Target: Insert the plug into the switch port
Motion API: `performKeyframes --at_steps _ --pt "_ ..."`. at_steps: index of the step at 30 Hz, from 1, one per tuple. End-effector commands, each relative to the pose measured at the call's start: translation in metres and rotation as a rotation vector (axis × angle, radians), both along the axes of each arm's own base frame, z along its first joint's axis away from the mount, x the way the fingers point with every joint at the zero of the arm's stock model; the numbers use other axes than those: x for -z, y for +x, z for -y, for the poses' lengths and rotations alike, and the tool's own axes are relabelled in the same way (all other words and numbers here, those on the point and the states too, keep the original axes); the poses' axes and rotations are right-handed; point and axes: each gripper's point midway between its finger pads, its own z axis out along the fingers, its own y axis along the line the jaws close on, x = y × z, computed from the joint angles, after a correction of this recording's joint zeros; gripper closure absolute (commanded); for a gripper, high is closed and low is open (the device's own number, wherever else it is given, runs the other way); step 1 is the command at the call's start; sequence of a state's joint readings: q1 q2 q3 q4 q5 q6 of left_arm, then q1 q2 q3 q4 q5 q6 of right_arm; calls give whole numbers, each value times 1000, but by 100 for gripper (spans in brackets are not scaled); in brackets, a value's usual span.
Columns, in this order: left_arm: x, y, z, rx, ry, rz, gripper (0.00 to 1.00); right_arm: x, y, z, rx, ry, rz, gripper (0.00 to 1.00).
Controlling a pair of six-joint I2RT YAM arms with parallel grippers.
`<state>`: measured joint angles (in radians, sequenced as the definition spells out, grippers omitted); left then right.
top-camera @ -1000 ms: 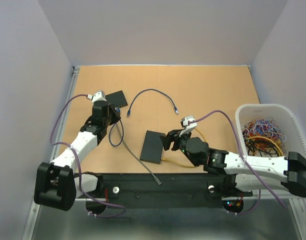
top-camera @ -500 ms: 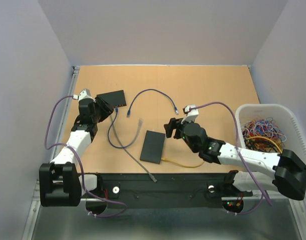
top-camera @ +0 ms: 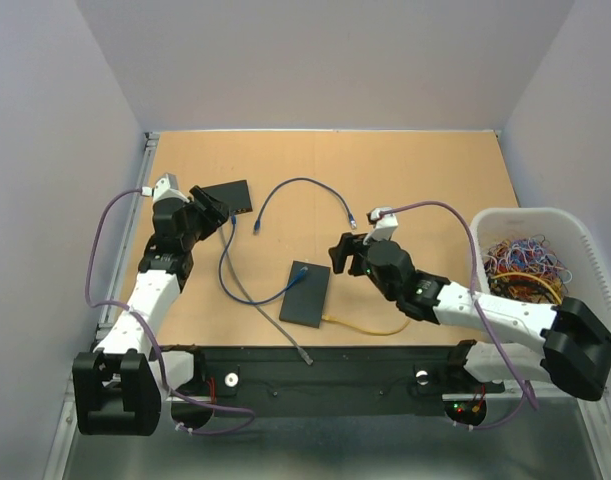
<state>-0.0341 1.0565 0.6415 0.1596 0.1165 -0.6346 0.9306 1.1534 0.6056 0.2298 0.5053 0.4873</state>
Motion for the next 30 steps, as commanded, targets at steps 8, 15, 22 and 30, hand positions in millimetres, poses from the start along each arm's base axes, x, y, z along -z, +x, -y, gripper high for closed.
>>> performKeyframes --at_steps 8,15,22,30 --pt "-31 25 11 9 3 68 27 2 27 -75 -156 -50 -45 24" --pt "-19 70 92 274 53 28 27 18 67 -30 43 -67 -125 21" --pt "-2 79 157 376 104 -38 26 44 105 29 177 -154 -188 19" --pt "1 42 149 380 108 -21 28 66 140 34 200 -235 -232 20"
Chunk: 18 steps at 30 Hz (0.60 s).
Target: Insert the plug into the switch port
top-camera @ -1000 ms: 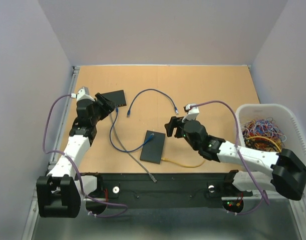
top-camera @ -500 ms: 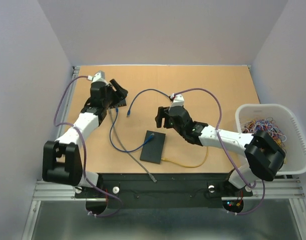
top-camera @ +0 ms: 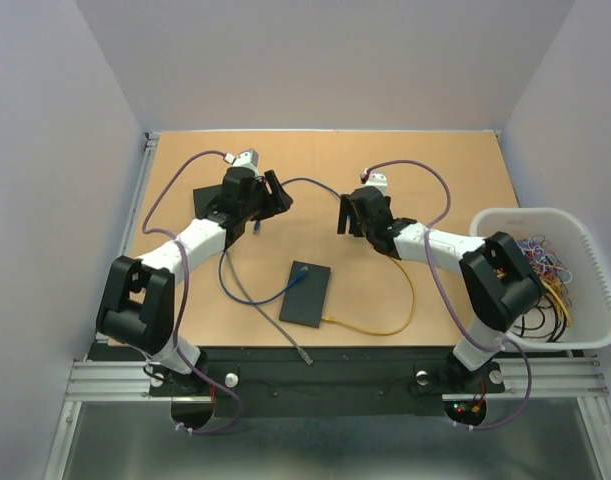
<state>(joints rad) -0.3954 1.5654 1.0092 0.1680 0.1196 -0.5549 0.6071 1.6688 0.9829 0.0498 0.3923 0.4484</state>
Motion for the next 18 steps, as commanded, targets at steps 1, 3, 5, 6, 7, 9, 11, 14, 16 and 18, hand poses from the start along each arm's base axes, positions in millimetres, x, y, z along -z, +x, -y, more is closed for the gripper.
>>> performKeyframes --at_steps 1,3,5,6,7,9,11,14,16,18 --pt "-38 -17 -13 -14 -15 111 29 1 20 -7 -10 -33 -2 20" --pt "-32 -31 -16 -9 -10 102 29 2 30 -8 -4 -30 -1 20" --pt "-36 -47 -18 -5 -15 115 30 15 37 -7 -2 -49 -25 21" --pt "-36 -56 -13 12 -19 115 30 14 44 -7 4 -45 -21 22" --pt "-44 -64 -14 18 -27 136 30 17 48 -7 3 -49 -26 22" --pt "-36 -79 -13 23 -25 115 30 23 58 -7 8 -56 -35 24" --pt "-32 -97 -9 49 -38 109 30 32 64 -4 8 -61 -56 27" --pt "-31 -113 -5 72 -56 111 30 31 75 -8 -2 -56 -50 33" --pt "-27 -122 -7 75 -64 106 30 34 81 -12 -9 -59 -50 35" --pt "-21 -127 -7 80 -58 96 30 36 84 -16 -23 -53 -54 38"
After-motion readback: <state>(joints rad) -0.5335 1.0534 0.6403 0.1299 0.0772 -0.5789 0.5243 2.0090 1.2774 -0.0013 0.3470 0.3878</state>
